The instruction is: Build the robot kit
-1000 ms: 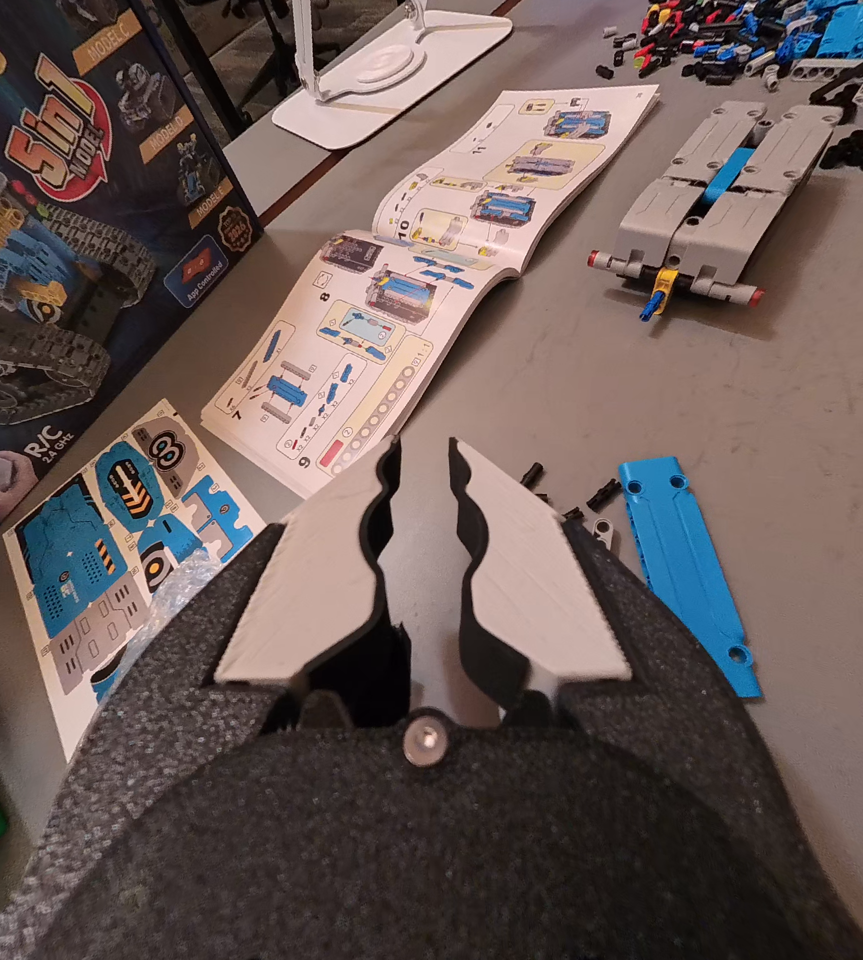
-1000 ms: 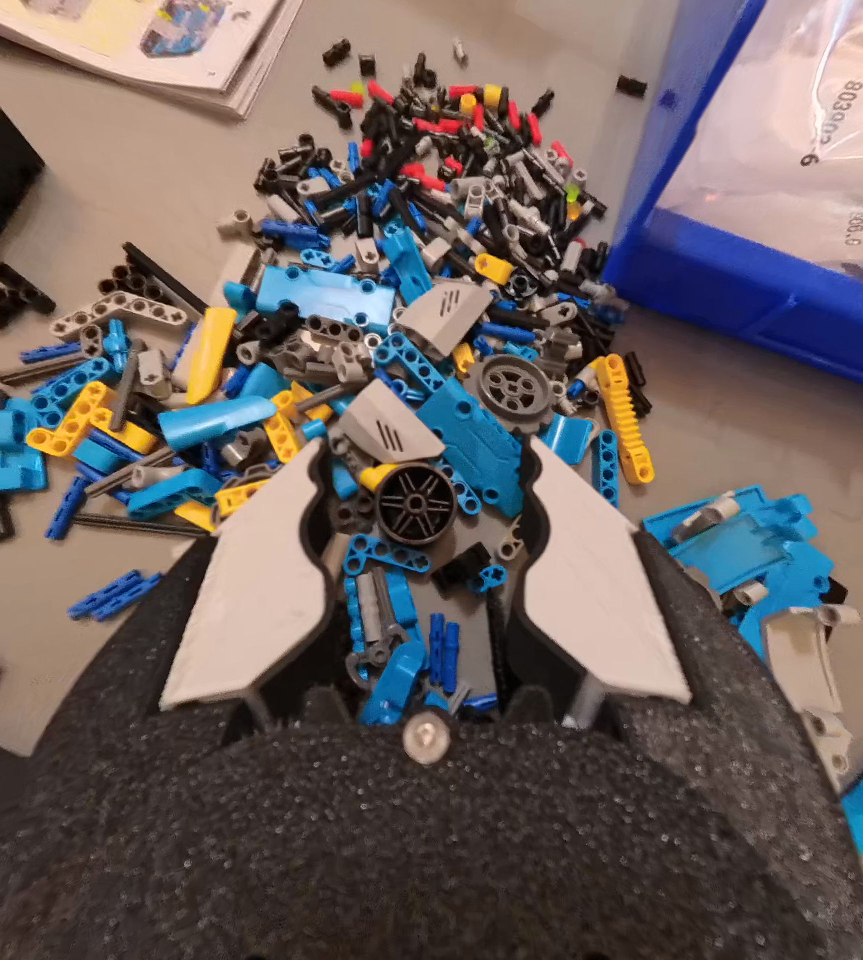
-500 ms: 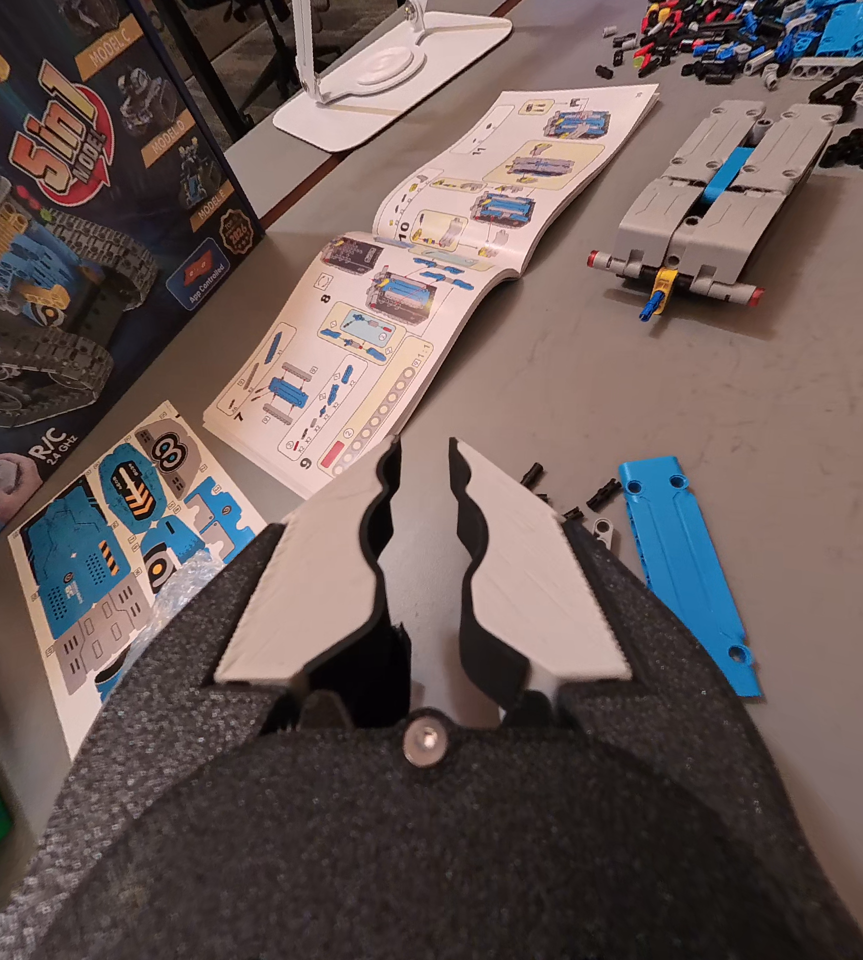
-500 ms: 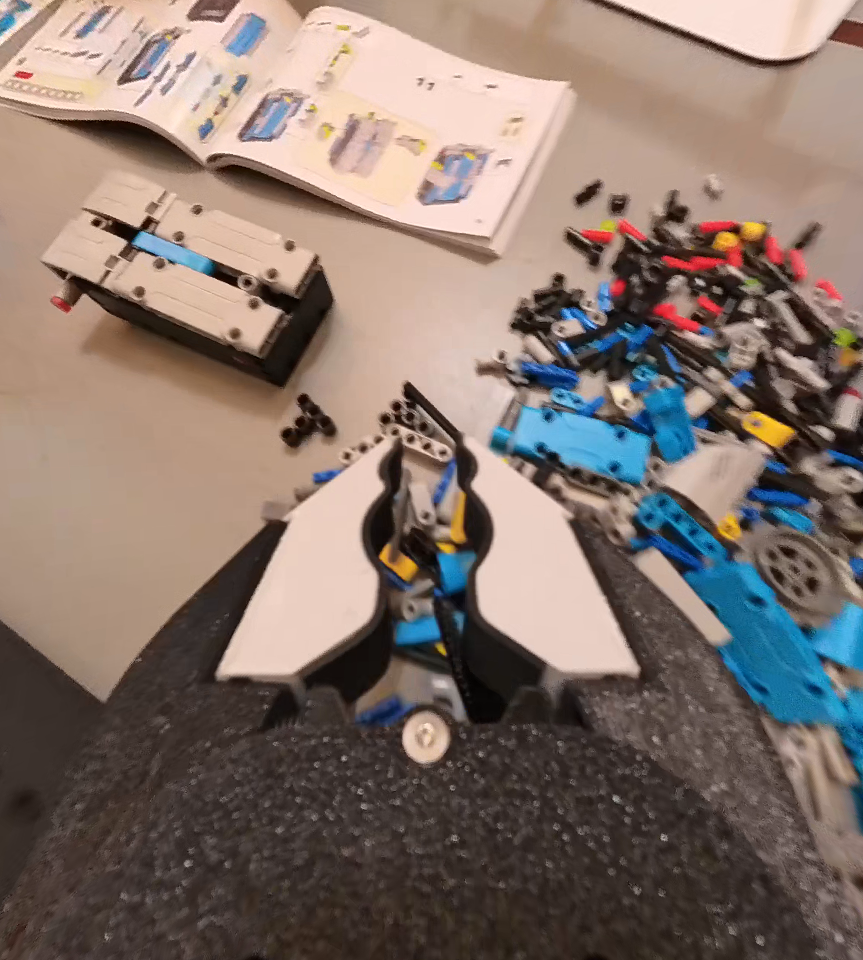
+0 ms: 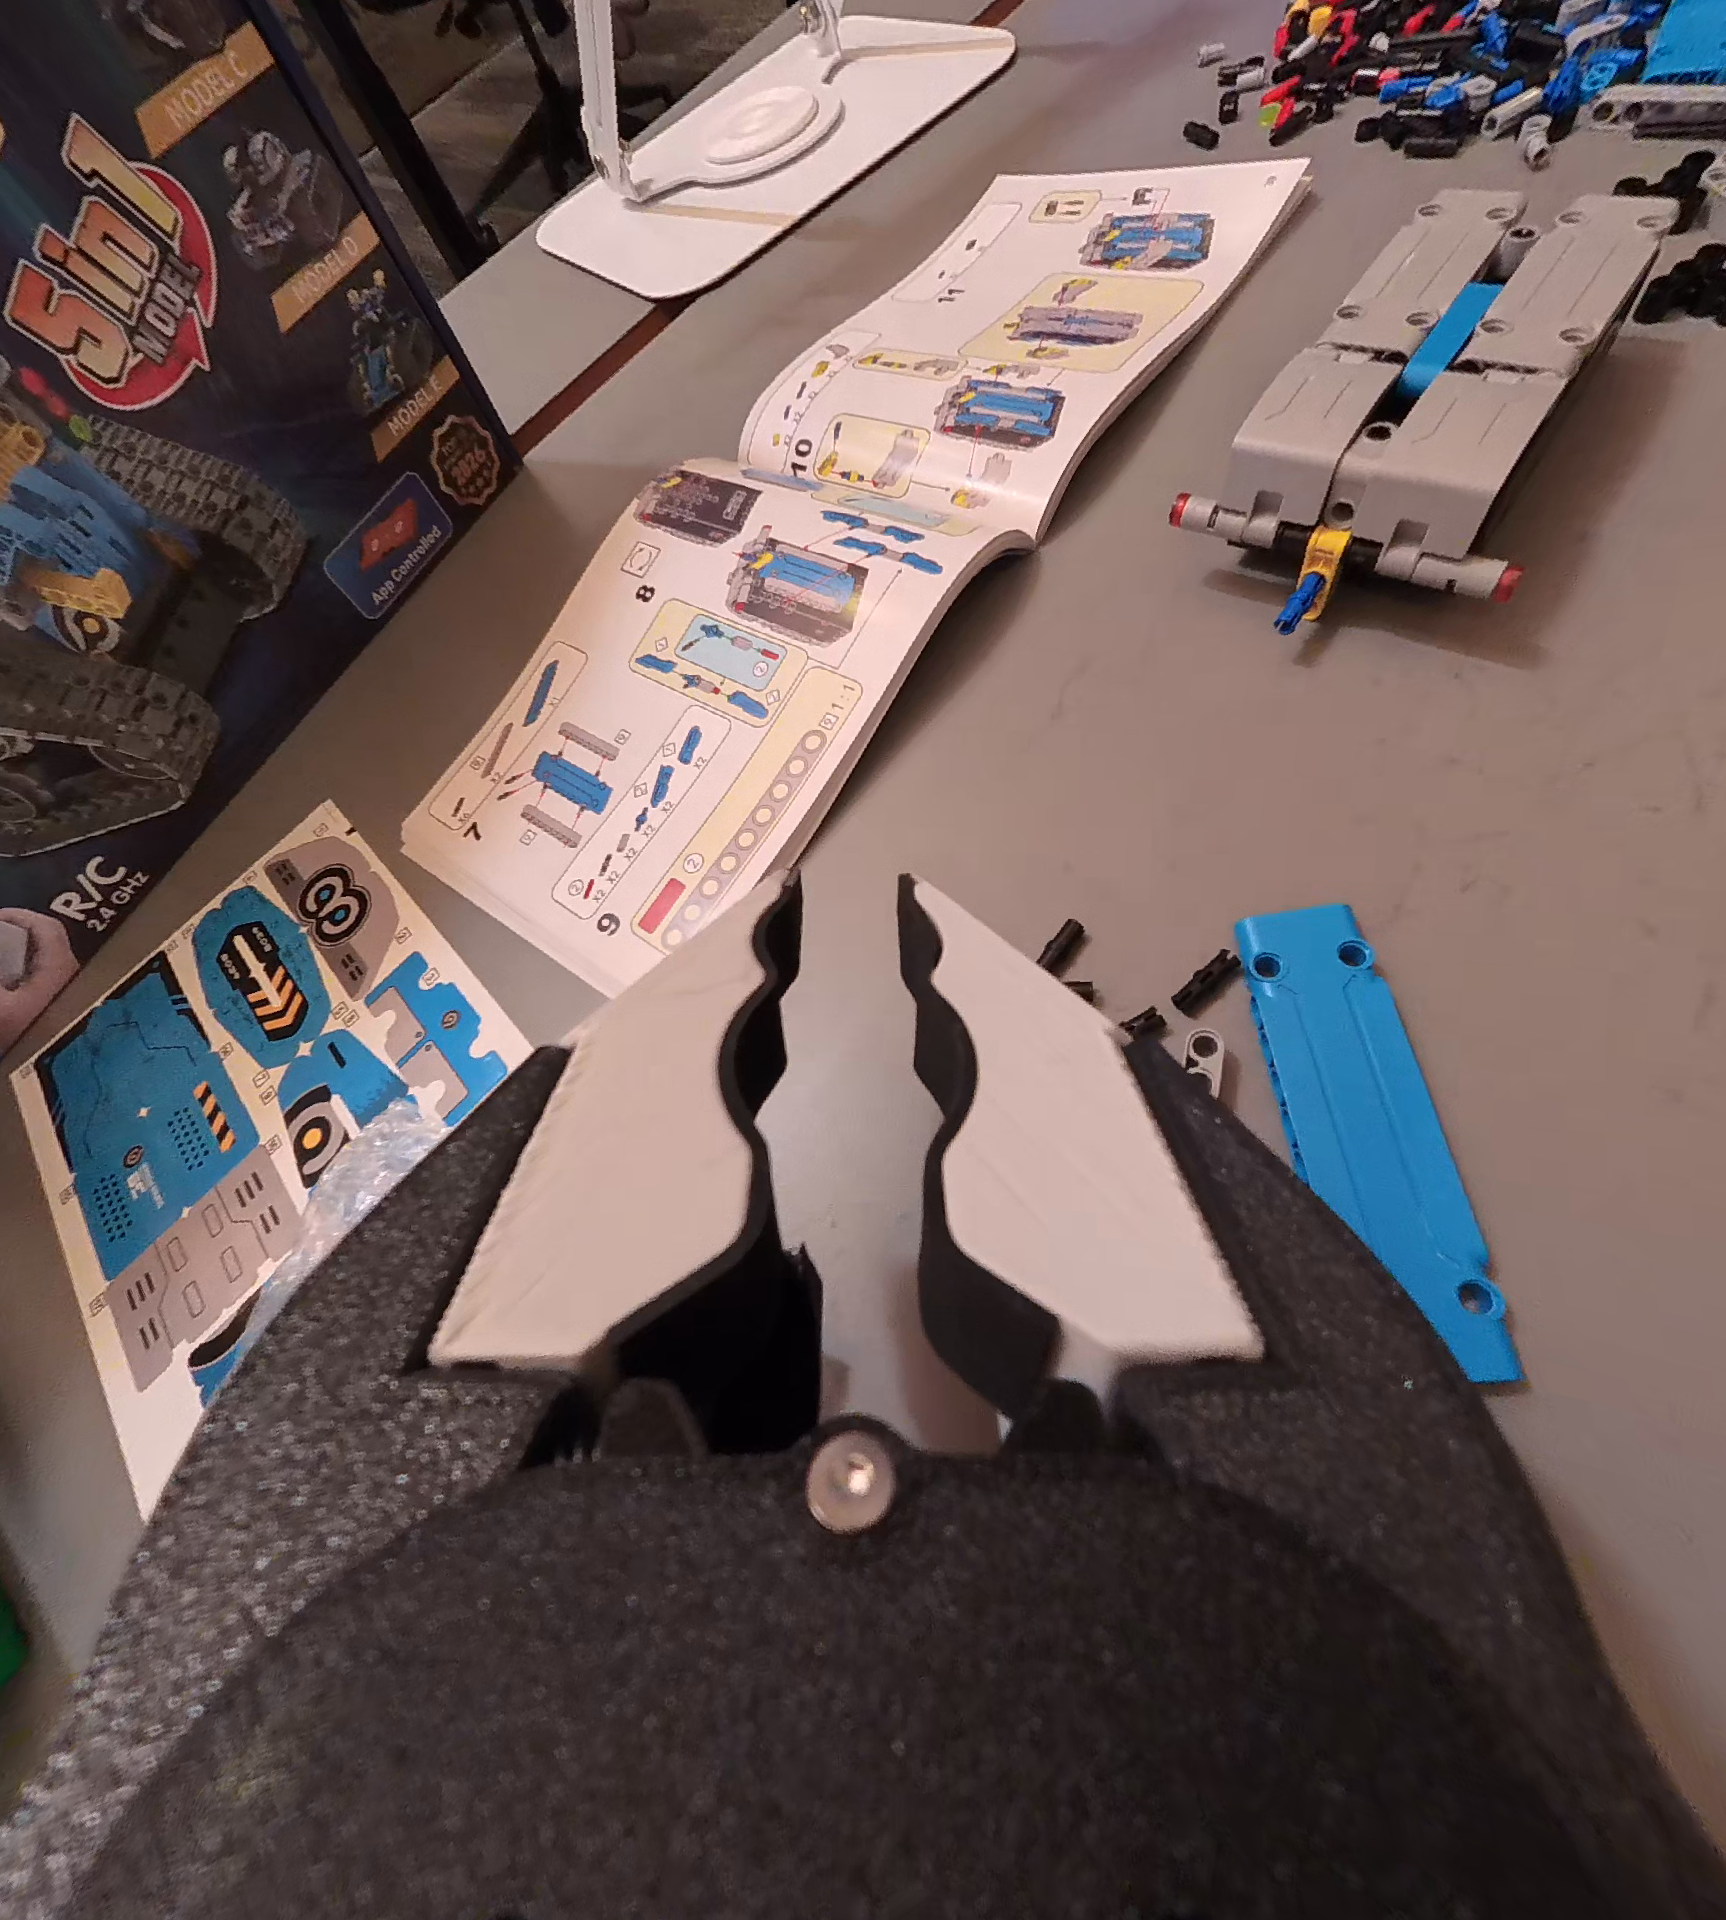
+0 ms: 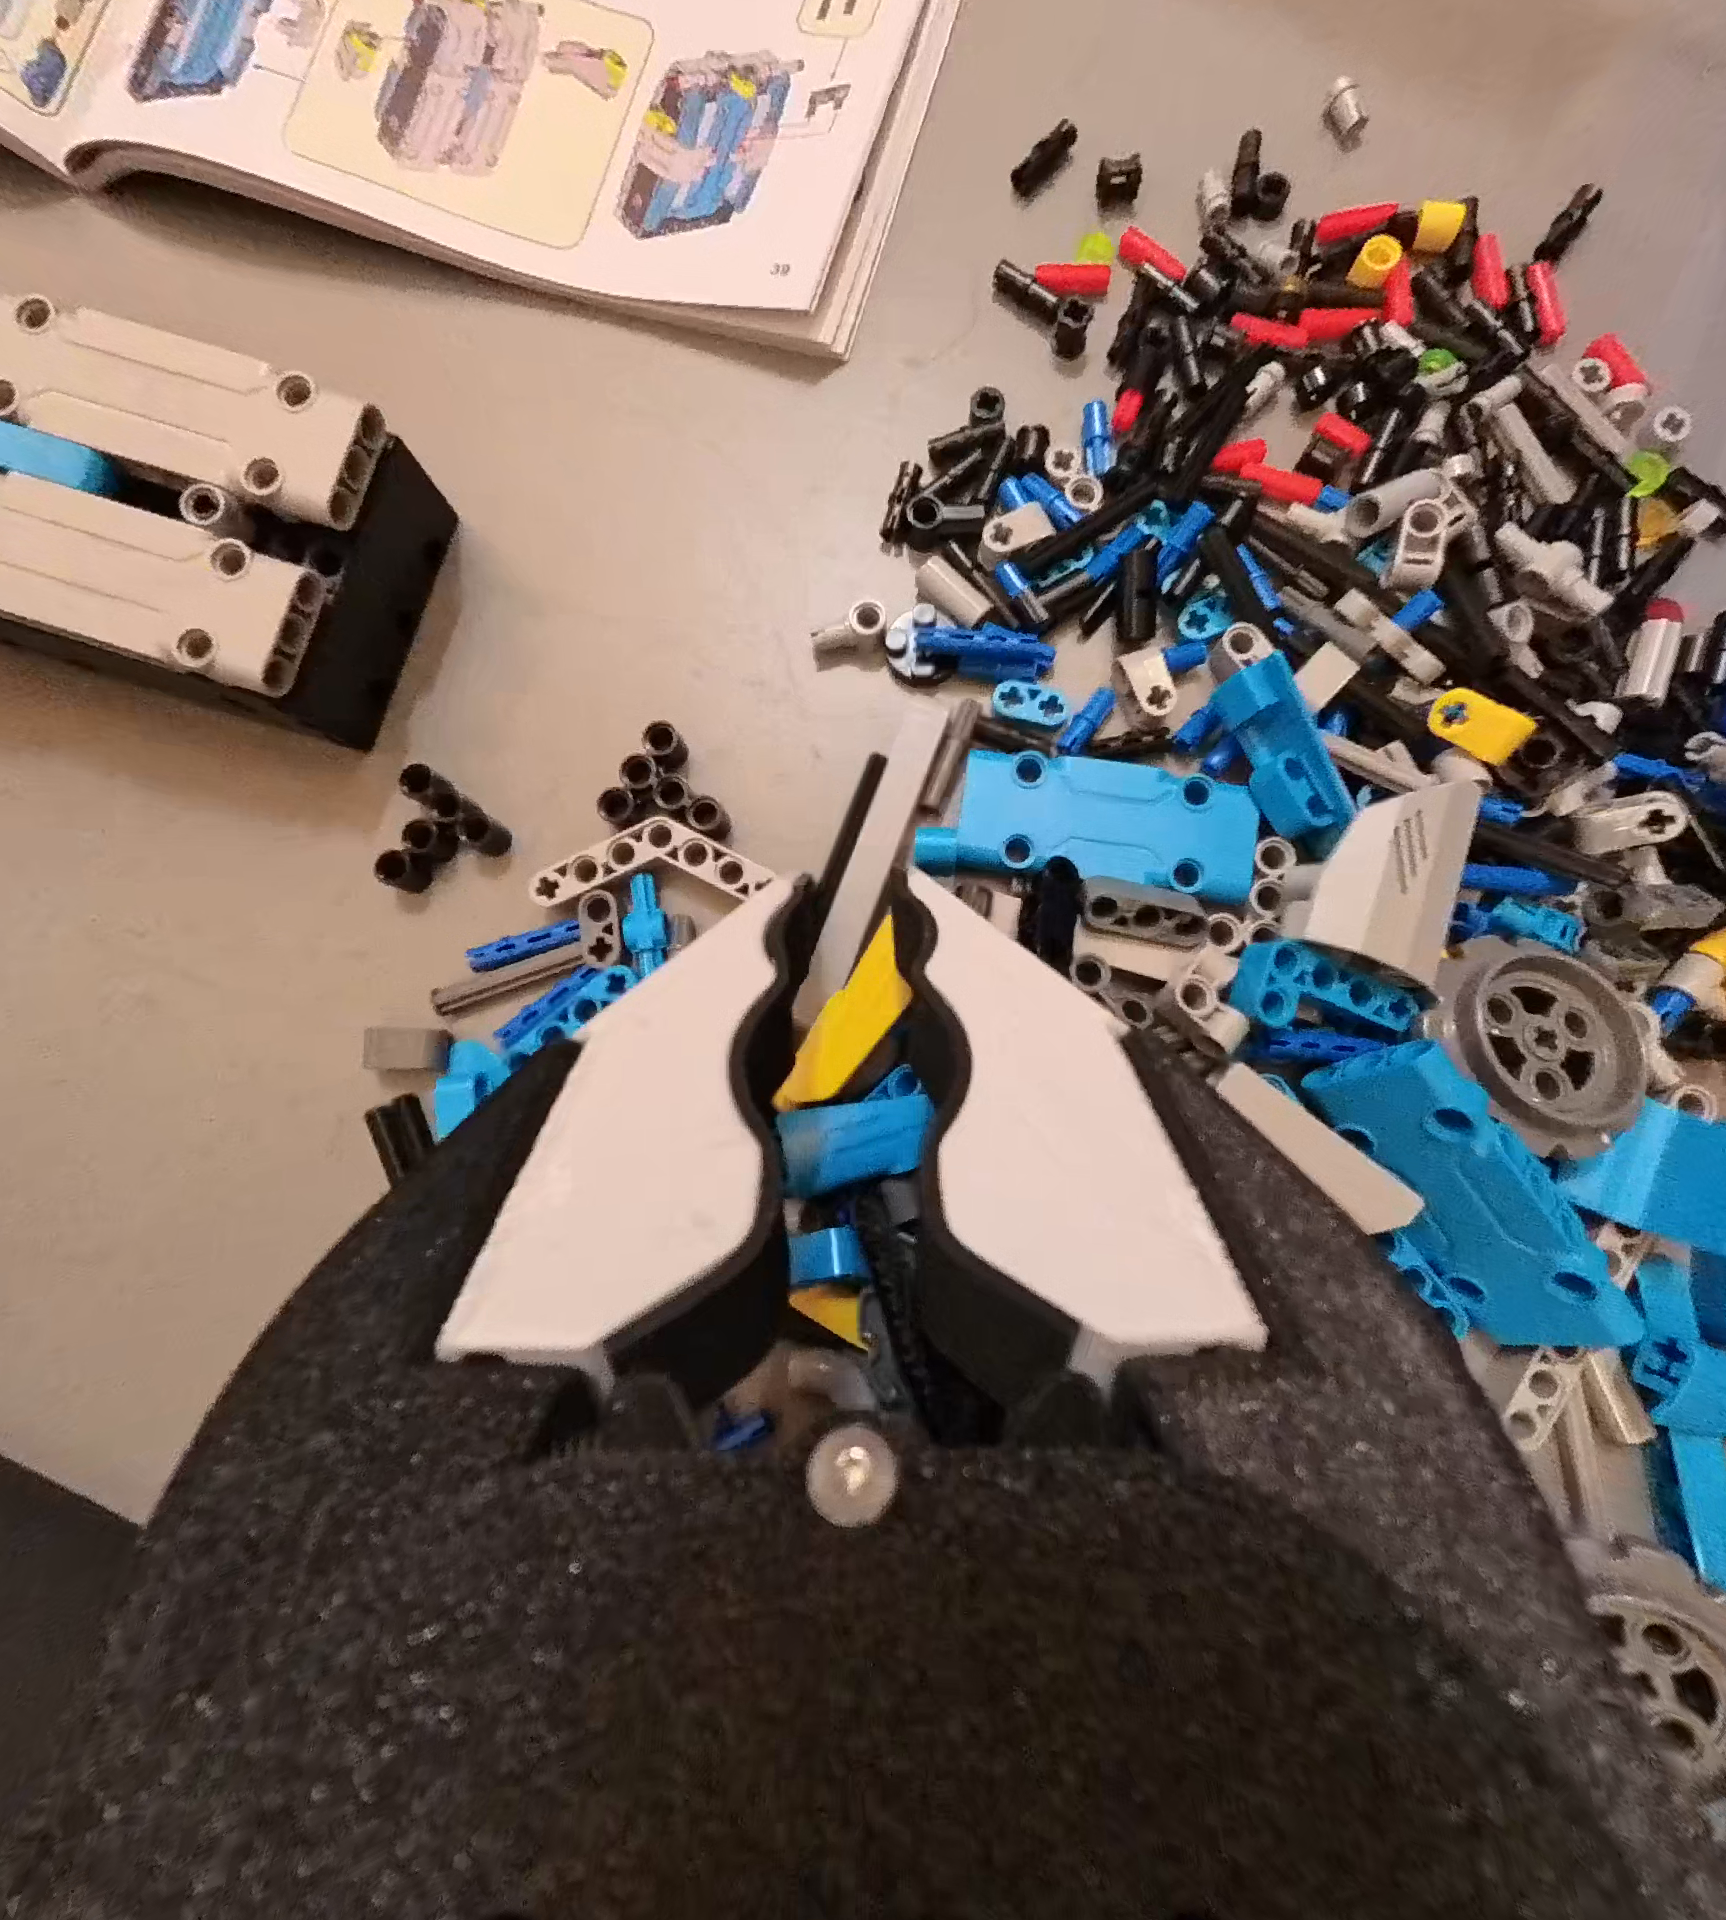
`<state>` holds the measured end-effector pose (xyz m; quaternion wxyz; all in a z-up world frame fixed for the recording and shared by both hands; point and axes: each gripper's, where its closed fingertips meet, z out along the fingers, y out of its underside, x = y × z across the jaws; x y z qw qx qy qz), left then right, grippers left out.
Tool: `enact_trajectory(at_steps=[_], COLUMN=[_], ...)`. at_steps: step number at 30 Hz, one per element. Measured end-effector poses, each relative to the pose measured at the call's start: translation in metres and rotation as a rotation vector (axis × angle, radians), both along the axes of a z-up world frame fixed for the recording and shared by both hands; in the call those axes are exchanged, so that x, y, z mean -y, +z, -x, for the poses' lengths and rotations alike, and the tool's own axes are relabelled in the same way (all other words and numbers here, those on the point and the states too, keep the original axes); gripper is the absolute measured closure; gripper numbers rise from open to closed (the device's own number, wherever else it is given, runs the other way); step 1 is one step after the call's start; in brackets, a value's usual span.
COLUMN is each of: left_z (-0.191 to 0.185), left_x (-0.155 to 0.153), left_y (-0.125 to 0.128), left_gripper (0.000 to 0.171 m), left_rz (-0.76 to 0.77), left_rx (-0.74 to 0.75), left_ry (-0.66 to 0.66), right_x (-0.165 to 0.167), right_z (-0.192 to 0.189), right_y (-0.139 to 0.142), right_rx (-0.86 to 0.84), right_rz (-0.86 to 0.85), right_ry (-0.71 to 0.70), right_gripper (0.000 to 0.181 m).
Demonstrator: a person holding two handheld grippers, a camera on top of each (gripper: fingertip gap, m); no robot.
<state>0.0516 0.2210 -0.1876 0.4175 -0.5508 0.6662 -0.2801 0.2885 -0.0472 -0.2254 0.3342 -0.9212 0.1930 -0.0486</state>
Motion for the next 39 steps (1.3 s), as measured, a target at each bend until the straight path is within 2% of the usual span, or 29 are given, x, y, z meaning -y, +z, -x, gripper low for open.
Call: enact_trajectory(at_steps=[3, 6, 10, 19, 24, 25, 27, 31, 33, 35, 37, 39], left_z=[0.0, 0.0, 0.0, 0.0, 0.0, 0.0, 0.0, 0.0, -0.001, 0.002, 0.007, 0.012], left_x=[-0.001, -0.001, -0.001, -0.001, -0.001, -0.001, -0.002, 0.003, 0.017, 0.042, 0.063, 0.073], left_y=[0.001, 0.001, 0.001, 0.003, 0.002, 0.002, -0.001, 0.006, 0.019, 0.037, 0.052, 0.062], left_gripper=[0.154, 0.154, 0.154, 0.154, 0.154, 0.154, 0.154, 0.154, 0.154, 0.153, 0.149, 0.147], left_rz=[0.0, 0.003, 0.0, 0.001, 0.002, 0.001, 0.009, 0.088, 0.216, 0.426, 0.605, 0.673], left_rx=[0.004, 0.004, 0.004, 0.009, 0.006, 0.007, 0.001, 0.03, 0.079, 0.125, 0.15, 0.154], left_ry=[0.002, 0.003, 0.001, 0.001, 0.0, 0.002, 0.004, -0.005, -0.053, -0.156, -0.262, -0.33], right_x=[0.001, -0.002, -0.001, 0.002, -0.002, -0.004, -0.001, -0.014, -0.031, -0.057, -0.085, -0.11], right_z=[0.003, 0.016, 0.014, 0.01, 0.008, 0.01, 0.005, 0.015, 0.028, 0.062, 0.126, 0.183], right_y=[-0.001, -0.004, -0.006, -0.001, -0.005, -0.003, -0.003, 0.022, 0.05, 0.083, 0.099, 0.098], right_rx=[-0.008, -0.083, -0.105, -0.14, -0.152, -0.157, -0.079, 0.007, 0.107, 0.319, 0.579, 0.779], right_rz=[0.026, 0.052, 0.049, 0.001, -0.005, -0.016, 0.012, -0.046, -0.122, -0.182, -0.183, -0.165], right_ry=[-0.019, 0.025, 0.014, -0.018, -0.04, -0.036, -0.046, 0.012, 0.098, 0.287, 0.592, 0.793], right_gripper=[0.167, 0.153, 0.16, 0.155, 0.163, 0.175, 0.176, 0.176, 0.176, 0.177, 0.177, 0.177])
